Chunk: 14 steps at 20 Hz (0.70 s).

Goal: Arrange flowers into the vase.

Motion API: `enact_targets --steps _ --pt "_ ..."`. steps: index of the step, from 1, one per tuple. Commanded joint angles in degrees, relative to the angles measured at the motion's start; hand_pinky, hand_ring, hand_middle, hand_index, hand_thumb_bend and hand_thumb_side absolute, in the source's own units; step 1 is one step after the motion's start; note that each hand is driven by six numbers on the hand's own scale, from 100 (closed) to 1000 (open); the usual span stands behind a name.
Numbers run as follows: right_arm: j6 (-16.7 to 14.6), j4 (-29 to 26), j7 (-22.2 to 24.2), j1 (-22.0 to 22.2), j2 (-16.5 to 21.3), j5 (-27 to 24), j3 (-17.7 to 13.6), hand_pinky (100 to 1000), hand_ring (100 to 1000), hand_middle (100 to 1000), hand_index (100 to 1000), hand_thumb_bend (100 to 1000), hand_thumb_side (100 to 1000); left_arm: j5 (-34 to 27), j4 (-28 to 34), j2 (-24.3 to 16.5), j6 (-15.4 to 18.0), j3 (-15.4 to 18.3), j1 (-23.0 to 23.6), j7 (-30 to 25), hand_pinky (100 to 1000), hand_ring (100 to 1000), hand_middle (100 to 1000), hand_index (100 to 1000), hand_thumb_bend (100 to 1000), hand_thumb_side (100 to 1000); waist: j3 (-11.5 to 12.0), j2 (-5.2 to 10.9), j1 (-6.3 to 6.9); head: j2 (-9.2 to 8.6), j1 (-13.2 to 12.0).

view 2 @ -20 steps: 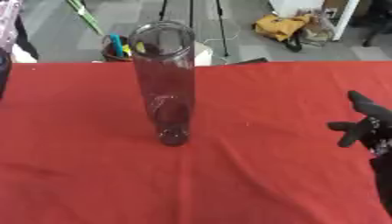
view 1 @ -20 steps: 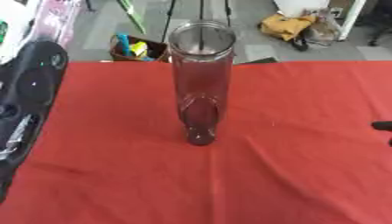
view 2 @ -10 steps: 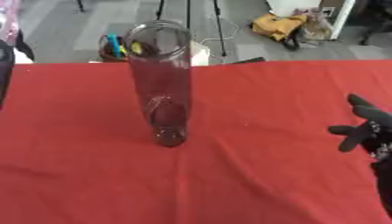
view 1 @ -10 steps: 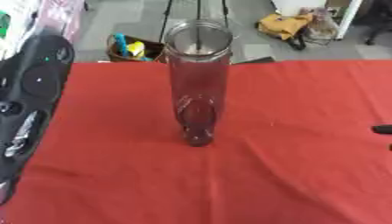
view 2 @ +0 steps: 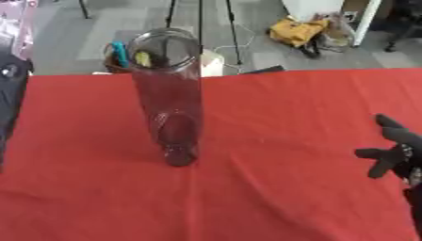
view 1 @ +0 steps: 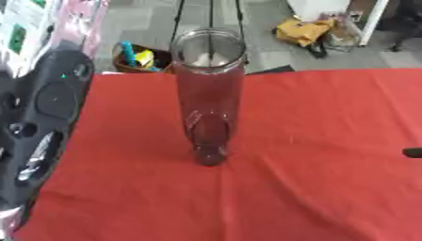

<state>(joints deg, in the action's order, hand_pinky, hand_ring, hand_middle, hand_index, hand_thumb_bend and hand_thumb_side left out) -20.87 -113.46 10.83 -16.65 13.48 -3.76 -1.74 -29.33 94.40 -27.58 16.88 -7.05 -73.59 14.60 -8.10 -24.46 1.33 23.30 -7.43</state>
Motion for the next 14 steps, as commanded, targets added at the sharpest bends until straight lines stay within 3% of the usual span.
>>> enact_targets --steps 1,14 --pt "0.1 -1.1 0.2 -0.3 0.8 -0.6 -0.3 735 1000 442 836 100 1000 1.5 -0.1 -1.1 -0.5 -0.3 -0.4 -0.8 100 100 100 100 424 534 0.1 1.12 0.00 -2.12 0.7" --pt "0.3 -1.1 0.2 -0.3 0.6 -0.6 -0.5 735 1000 441 837 100 1000 4.0 -2.0 -1.0 -1.9 -1.1 1.6 -0.4 100 100 100 100 408 550 0.1 1.02 0.06 -6.15 2.1"
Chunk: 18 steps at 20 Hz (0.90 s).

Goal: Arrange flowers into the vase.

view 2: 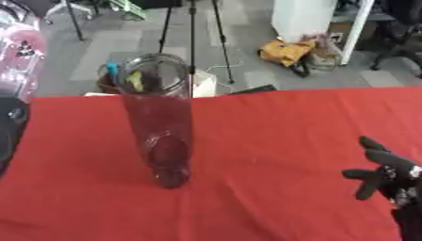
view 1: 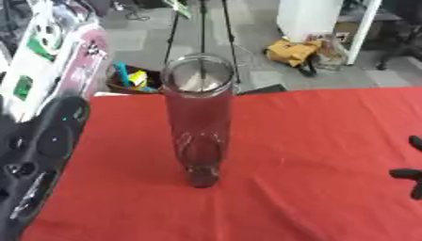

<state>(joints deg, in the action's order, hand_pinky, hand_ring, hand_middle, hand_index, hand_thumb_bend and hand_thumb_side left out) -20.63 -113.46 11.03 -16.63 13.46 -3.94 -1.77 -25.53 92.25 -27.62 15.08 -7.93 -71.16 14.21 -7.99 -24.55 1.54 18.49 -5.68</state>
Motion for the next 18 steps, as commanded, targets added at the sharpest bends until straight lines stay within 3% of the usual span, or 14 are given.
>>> enact_targets --steps 1,9,18 --pt "0.0 -1.1 0.1 -0.3 0.6 -0.5 -0.5 735 1000 441 837 100 1000 0.1 0.0 -0.9 -0.1 -0.3 -0.8 -0.1 100 100 100 100 408 550 0.0 1.07 -0.16 -1.57 0.4" --pt "0.1 -1.1 0.1 -0.2 0.6 -0.5 -0.6 736 1000 441 837 100 1000 -0.4 -0.5 -0.8 -0.8 -0.7 -0.4 -0.3 100 100 100 100 404 553 0.1 0.90 -0.30 -1.57 0.6" --pt "0.2 -1.1 0.0 -0.1 0.4 -0.5 -0.7 736 1000 440 837 100 1000 -0.2 -1.4 -0.7 -4.3 -1.2 0.2 1.2 100 100 100 100 392 568 0.4 1.00 -0.38 -0.19 0.9"
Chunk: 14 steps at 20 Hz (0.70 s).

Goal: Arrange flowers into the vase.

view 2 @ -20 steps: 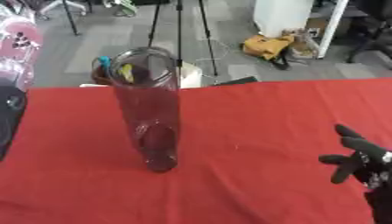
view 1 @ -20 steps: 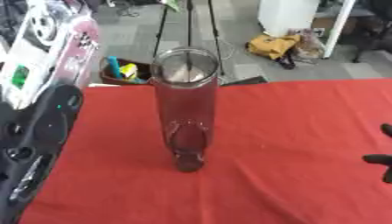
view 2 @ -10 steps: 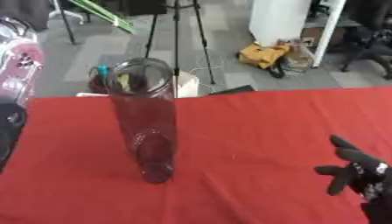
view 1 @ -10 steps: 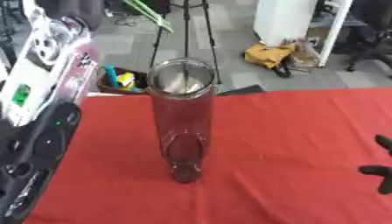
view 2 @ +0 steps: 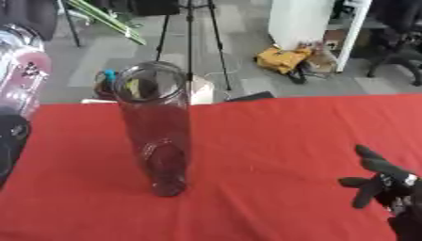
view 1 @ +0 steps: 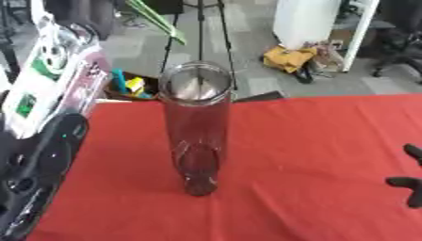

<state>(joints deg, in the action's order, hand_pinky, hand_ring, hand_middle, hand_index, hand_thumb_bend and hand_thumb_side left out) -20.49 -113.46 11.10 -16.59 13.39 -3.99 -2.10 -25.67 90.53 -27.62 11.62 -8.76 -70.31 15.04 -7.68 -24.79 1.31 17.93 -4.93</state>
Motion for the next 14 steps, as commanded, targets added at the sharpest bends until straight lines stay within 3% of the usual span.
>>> enact_targets --steps 1,14 --pt "0.1 -1.1 0.0 -0.1 0.4 -0.5 -0.4 736 1000 440 837 100 1000 0.1 0.4 -0.6 -0.9 -0.5 -0.4 0.5 100 100 100 100 392 567 0.1 1.26 -0.17 0.54 0.2" --pt "0.0 -1.1 0.0 -0.2 0.3 -0.5 -0.5 737 1000 440 837 100 1000 0.6 0.0 0.3 -1.2 -1.7 0.4 0.4 100 100 100 100 388 573 0.0 0.90 -0.44 1.50 0.4"
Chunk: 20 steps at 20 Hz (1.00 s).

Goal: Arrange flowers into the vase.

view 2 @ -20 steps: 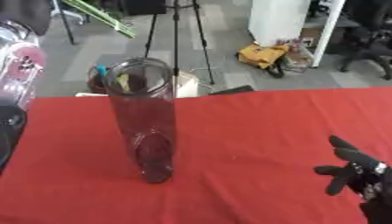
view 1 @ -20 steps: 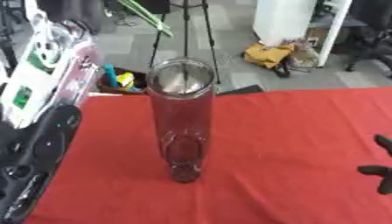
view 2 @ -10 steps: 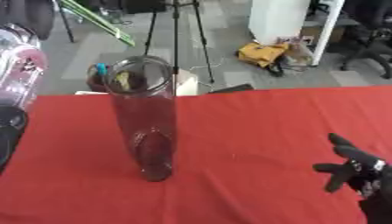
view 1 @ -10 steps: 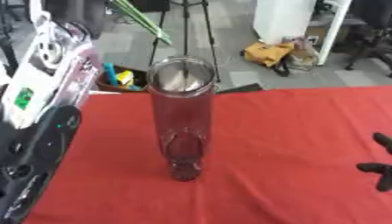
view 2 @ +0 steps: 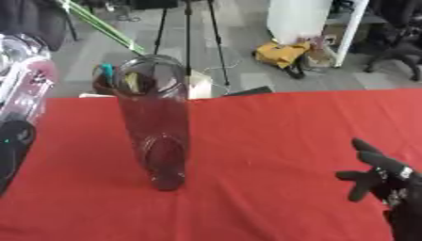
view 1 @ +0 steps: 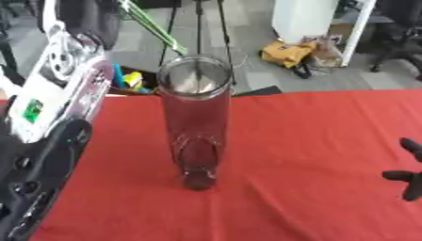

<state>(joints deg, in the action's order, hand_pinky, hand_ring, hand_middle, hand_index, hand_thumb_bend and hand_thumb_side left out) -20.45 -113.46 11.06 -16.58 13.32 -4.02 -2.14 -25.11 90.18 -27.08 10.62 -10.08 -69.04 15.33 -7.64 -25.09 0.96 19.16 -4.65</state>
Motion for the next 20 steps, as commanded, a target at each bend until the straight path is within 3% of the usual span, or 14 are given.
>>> enact_targets --steps 1,11,17,18,19,20 --pt "-0.1 -1.1 0.0 -0.2 0.3 -0.5 -0.5 737 1000 440 837 100 1000 0.0 0.3 -0.2 -0.3 -0.4 -0.9 0.1 100 100 100 100 389 573 0.0 1.15 -0.10 0.36 0.1" --pt "0.0 -1.1 0.2 -0.1 0.2 -0.6 -0.5 738 1000 438 838 100 1000 1.1 -0.1 0.0 -0.9 -1.0 -0.7 0.1 100 100 100 100 387 570 0.2 1.01 -0.14 1.98 0.2" --pt "0.0 -1.1 0.4 0.0 0.3 -0.7 -0.5 738 1000 438 838 100 1000 3.5 0.2 -0.6 1.2 -0.7 -1.2 1.0 100 100 100 100 401 549 0.4 1.13 -0.09 2.07 0.3" --pt "0.0 -1.1 0.4 0.1 0.3 -0.7 -0.5 738 1000 438 838 100 1000 3.5 0.3 -0.7 1.4 -0.7 -1.4 1.1 100 100 100 100 458 583 0.4 1.20 -0.10 2.09 0.4" --pt "-0.1 -1.1 0.4 0.1 0.3 -0.7 -0.5 738 1000 438 838 100 1000 3.4 0.4 -0.8 1.6 -0.7 -1.6 1.2 100 100 100 100 403 546 0.4 1.30 -0.10 2.13 0.3" --pt "0.0 -1.1 0.4 0.1 0.3 -0.7 -0.5 738 1000 438 838 100 1000 3.4 0.5 -0.8 1.8 -0.7 -1.9 1.3 100 100 100 100 408 539 0.5 1.45 -0.08 2.20 0.4"
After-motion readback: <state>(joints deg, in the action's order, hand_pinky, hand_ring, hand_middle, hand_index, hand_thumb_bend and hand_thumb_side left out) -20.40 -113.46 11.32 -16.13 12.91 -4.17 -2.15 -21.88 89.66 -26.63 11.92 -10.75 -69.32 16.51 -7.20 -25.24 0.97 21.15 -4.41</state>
